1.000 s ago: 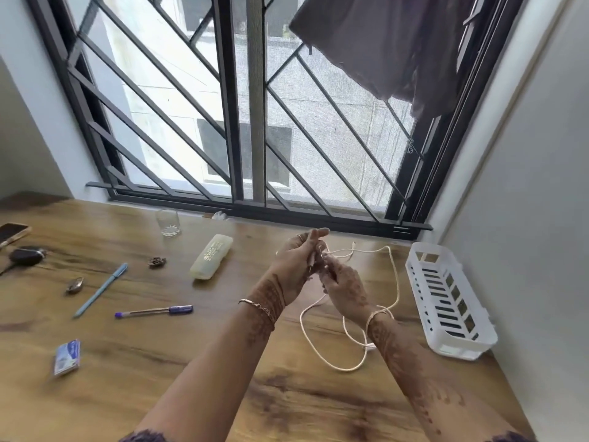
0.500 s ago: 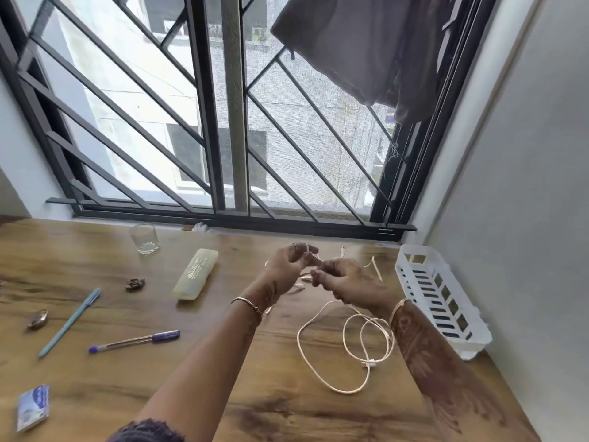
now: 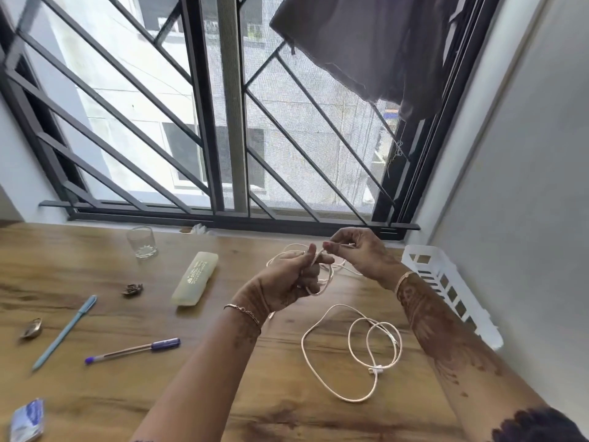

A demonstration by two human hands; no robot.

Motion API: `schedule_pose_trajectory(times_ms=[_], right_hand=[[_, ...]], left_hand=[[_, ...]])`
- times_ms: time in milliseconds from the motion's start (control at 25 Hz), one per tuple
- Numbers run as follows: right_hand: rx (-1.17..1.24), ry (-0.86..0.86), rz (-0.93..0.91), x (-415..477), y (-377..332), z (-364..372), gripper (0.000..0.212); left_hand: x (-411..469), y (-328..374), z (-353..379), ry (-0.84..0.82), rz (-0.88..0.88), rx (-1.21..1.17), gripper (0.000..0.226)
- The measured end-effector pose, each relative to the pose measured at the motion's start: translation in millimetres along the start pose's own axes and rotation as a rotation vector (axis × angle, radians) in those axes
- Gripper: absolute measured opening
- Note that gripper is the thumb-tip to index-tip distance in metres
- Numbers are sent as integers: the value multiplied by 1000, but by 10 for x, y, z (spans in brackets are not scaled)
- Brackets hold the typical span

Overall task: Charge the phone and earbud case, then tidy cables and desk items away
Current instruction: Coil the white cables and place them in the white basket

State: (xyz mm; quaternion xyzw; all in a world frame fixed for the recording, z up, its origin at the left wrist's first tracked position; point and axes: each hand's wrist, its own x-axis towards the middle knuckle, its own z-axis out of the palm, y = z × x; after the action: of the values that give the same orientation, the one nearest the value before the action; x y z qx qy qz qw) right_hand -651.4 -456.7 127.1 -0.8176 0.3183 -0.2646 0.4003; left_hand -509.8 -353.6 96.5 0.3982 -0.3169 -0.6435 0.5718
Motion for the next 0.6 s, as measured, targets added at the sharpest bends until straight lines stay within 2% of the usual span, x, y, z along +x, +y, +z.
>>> schedule_pose_trajectory(times_ms=[240, 320, 400, 600], right_hand=[[-27, 33, -22, 51, 46, 68, 17], [-28, 11, -28, 28, 70, 121, 30], [-95, -36, -24, 10, 59, 150, 36], [-379, -151, -27, -35, -33, 140, 23]], left_hand=[[165, 130, 144, 9, 166, -386, 30], [269, 161, 212, 24, 202, -483, 30], [383, 187, 234, 88, 243, -509, 30], [571, 316, 180, 226, 362, -436, 27]])
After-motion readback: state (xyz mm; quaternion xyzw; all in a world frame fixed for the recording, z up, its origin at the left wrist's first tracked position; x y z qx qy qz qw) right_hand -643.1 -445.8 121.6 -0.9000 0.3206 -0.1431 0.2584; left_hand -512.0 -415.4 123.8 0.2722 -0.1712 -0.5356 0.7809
